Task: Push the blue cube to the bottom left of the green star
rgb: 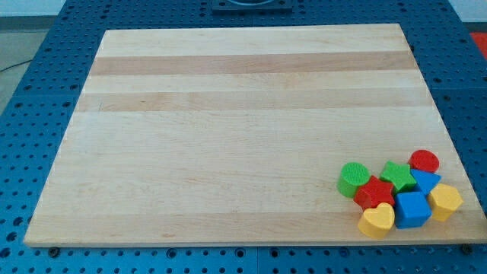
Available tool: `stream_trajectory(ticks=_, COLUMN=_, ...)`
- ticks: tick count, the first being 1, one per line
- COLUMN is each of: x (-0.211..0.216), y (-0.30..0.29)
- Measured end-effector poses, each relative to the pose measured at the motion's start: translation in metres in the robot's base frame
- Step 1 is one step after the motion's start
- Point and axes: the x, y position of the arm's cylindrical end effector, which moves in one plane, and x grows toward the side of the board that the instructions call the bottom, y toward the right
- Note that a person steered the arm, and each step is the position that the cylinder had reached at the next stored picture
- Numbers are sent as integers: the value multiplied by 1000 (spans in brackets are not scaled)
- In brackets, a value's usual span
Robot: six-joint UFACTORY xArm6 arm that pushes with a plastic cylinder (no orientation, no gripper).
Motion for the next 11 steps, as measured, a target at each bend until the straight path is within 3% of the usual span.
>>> stream_trajectory(ticks=5, x=0, y=-74)
stream_trajectory(ticks=11, x=0, y=-104)
